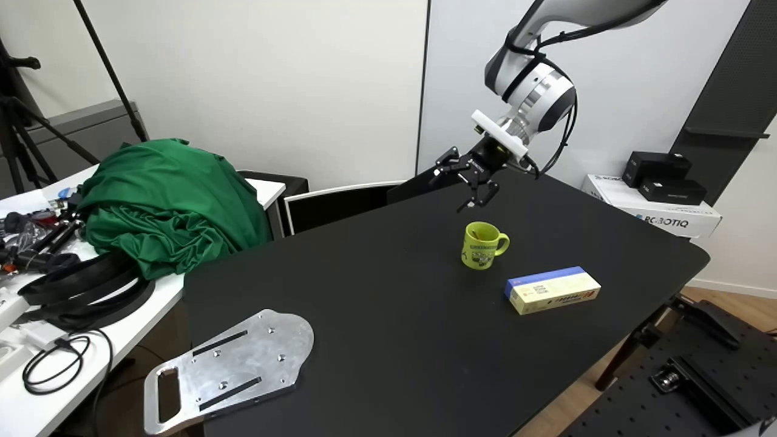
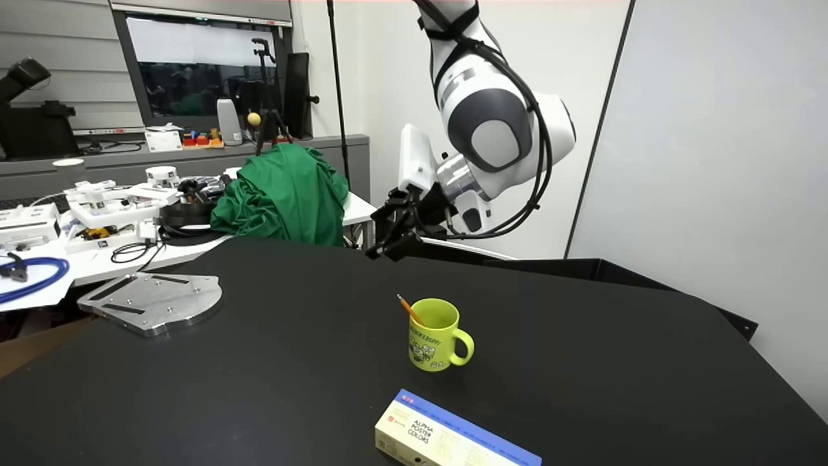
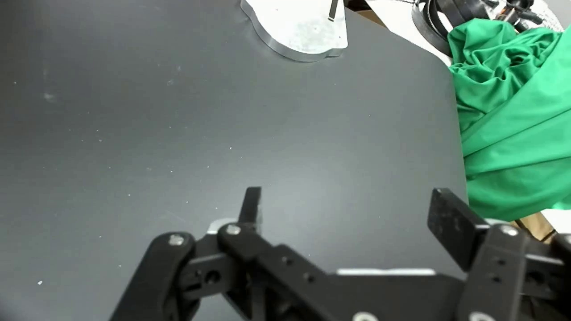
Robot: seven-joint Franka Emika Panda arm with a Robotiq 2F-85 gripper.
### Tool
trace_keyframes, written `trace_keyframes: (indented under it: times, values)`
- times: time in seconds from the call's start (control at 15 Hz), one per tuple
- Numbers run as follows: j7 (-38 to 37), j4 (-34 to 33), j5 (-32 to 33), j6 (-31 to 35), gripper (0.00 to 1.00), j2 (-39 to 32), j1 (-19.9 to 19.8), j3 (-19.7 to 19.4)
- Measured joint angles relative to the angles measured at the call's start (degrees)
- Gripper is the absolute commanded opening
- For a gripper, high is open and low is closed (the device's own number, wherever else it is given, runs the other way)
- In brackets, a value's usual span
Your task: Place the orange tool in the mug
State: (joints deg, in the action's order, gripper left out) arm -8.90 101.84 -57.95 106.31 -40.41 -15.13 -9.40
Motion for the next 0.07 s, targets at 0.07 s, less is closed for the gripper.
trace_keyframes:
  times: [0.07]
  values:
    - [0.12,0.1,0.09,-0.01,0.96,0.04,-0.04,-0.02]
